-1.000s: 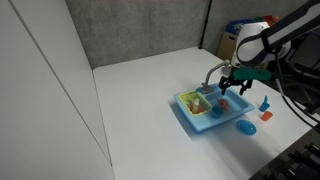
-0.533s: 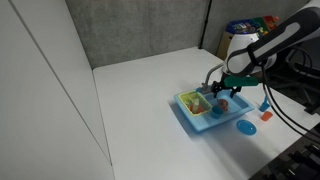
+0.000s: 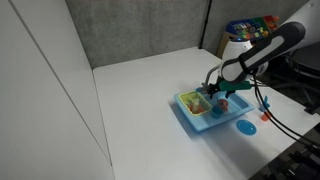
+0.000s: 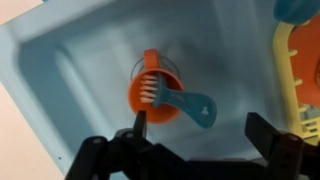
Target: Remove the folk from the orange cup and put it in the blue cup
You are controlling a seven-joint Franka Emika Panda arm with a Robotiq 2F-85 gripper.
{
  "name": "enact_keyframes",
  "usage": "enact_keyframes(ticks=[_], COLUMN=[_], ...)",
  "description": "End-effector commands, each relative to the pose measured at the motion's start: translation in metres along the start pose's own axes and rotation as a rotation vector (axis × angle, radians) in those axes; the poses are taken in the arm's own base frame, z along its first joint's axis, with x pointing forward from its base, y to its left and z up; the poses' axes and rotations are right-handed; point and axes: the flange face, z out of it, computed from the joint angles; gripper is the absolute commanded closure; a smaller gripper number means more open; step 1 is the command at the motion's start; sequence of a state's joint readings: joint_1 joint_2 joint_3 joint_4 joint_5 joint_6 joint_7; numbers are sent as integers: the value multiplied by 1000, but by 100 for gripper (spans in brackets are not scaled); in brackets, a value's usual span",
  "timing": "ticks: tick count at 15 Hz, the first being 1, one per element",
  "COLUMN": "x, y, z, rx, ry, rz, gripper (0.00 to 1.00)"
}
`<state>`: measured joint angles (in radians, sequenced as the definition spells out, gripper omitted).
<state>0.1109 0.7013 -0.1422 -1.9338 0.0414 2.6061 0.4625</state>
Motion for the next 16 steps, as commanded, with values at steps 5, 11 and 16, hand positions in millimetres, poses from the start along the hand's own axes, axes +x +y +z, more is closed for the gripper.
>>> enact_keyframes(ticks=[5,11,16], x=[6,7,9], y=[-4,2,11], z=[8,3,-16], rx=[-24,-35,-30], ry=[9,8,0], rz=[-2,13,34], gripper=[33,84,97])
